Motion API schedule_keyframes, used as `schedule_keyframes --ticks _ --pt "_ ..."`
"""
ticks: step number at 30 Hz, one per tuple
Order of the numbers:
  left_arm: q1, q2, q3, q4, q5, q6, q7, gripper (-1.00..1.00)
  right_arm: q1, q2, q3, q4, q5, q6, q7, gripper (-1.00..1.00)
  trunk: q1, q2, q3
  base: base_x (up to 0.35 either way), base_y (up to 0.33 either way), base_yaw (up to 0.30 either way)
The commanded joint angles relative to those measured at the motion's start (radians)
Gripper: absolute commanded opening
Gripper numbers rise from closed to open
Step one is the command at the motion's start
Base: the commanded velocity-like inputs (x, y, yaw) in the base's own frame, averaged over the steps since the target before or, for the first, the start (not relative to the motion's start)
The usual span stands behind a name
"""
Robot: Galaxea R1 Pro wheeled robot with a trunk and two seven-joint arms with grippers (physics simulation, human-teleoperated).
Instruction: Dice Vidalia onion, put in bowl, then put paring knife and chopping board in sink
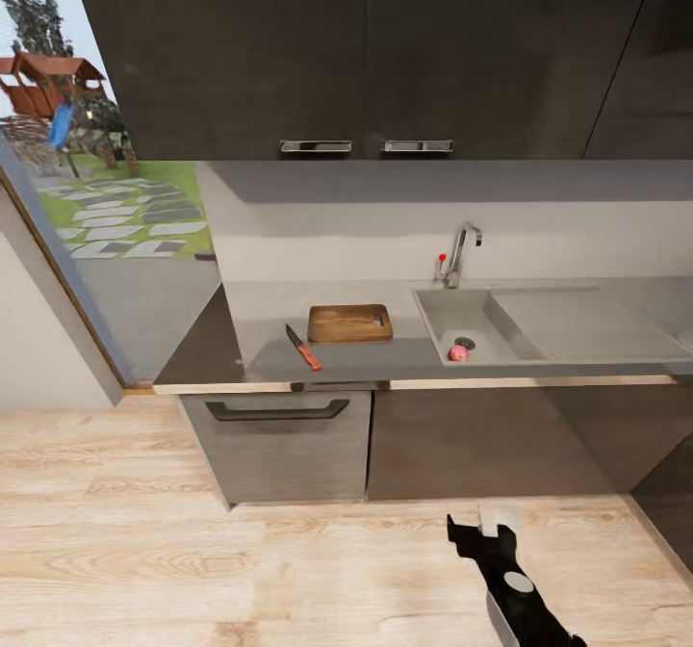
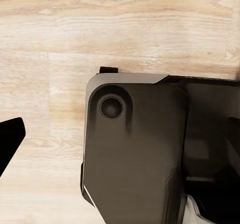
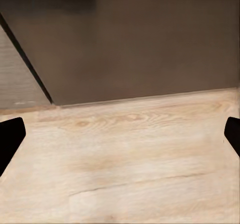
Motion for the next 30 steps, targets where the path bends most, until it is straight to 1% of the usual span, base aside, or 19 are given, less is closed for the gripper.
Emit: schedule_keyframes --ticks 1,3,4,7,8,11,12,13,15,16,17,18,19,20,22,23,25,28,30 --pt "0.0 0.0 0.001 -0.001 0.007 -0.002 0.0 1.0 0.0 0.0 0.003 -0.03 -0.006 0.01 -0.004 1.0 0.001 -0.002 -0.002 0.0 0.0 0.0" --pt "0.0 0.0 0.001 -0.001 0.007 -0.002 0.0 1.0 0.0 0.003 0.006 -0.127 -0.005 0.032 -0.007 1.0 0.001 -0.002 -0.002 0.0 0.0 0.0" --pt "0.0 0.0 0.002 -0.001 0.007 -0.002 0.0 1.0 0.0 0.004 0.007 -0.156 -0.004 0.036 -0.006 1.0 0.001 -0.002 -0.002 0.0 0.0 0.0" --pt "0.0 0.0 0.002 -0.001 0.007 -0.002 0.0 1.0 0.002 0.006 0.008 -0.192 -0.004 0.018 -0.004 1.0 0.001 -0.002 -0.002 0.0 0.0 0.0" --pt "0.0 0.0 0.002 -0.002 0.007 -0.002 0.0 1.0 0.013 0.006 0.008 -0.198 -0.004 -0.005 -0.004 1.0 0.001 -0.002 -0.002 0.0 0.0 0.0" --pt "0.0 0.0 0.002 -0.002 0.007 -0.002 0.0 1.0 0.073 0.008 0.009 -0.208 -0.004 -0.108 -0.003 1.0 0.001 -0.002 -0.002 0.0 0.0 0.0" --pt "0.0 0.0 0.002 -0.002 0.007 -0.002 0.0 1.0 0.097 0.009 0.01 -0.21 -0.003 -0.158 -0.003 1.0 0.001 -0.002 -0.002 0.0 0.0 0.0" --pt "0.0 0.0 0.002 -0.002 0.007 -0.002 0.0 1.0 0.109 0.009 0.01 -0.211 -0.002 -0.182 -0.003 1.0 0.001 -0.002 -0.002 0.0 0.0 0.0" --pt "0.0 0.0 0.002 -0.002 0.007 -0.001 0.0 1.0 0.164 0.011 0.01 -0.212 0.012 -0.266 -0.003 1.0 0.001 -0.002 -0.002 0.0 0.0 0.0" --pt "0.0 0.0 0.002 -0.002 0.007 -0.002 0.0 1.0 0.181 0.012 0.01 -0.212 0.018 -0.283 -0.003 1.0 0.001 -0.002 -0.002 0.0 0.0 0.0" --pt "0.0 0.0 0.002 -0.002 0.007 -0.002 0.0 1.0 0.218 0.012 0.011 -0.212 0.031 -0.319 -0.003 1.0 0.001 -0.002 -0.002 0.0 0.0 0.0" --pt "0.0 0.0 0.002 -0.002 0.007 -0.001 0.0 1.0 0.273 0.013 0.011 -0.212 0.053 -0.379 -0.003 1.0 0.001 -0.002 -0.002 0.0 0.0 0.0" --pt "0.0 0.0 0.002 -0.002 0.007 -0.002 0.0 1.0 0.309 0.014 0.011 -0.21 0.064 -0.428 -0.003 1.0 0.001 -0.002 -0.002 0.0 0.0 0.0" --pt "0.0 0.0 0.002 -0.002 0.007 -0.002 0.0 1.0 0.327 0.014 0.011 -0.209 0.068 -0.454 -0.003 1.0 0.001 -0.002 -0.002 0.0 0.0 0.0" --pt "0.0 0.0 0.002 -0.002 0.007 -0.002 0.0 1.0 0.423 0.018 0.012 -0.188 0.08 -0.615 -0.003 1.0 0.001 -0.002 -0.002 0.0 0.0 0.0" --pt "0.0 0.0 0.002 -0.002 0.007 -0.002 0.0 1.0 0.436 0.02 0.012 -0.181 0.081 -0.638 -0.003 1.0 0.001 -0.002 -0.002 0.0 0.0 0.0" --pt "0.0 0.0 0.002 -0.002 0.007 -0.002 0.0 1.0 0.473 0.023 0.012 -0.134 0.083 -0.73 -0.003 1.0 0.001 -0.002 -0.002 0.0 0.0 0.0" --pt "0.0 0.0 0.002 -0.001 0.007 -0.002 0.0 1.0 0.494 0.03 0.012 0.008 0.085 -0.884 -0.004 1.0 0.001 -0.002 -0.002 0.0 0.0 0.0" --pt "0.0 0.0 0.002 -0.001 0.007 -0.001 0.0 1.0 0.499 0.038 0.009 0.095 0.086 -0.944 -0.004 1.0 0.001 -0.002 -0.002 0.0 0.0 0.0"
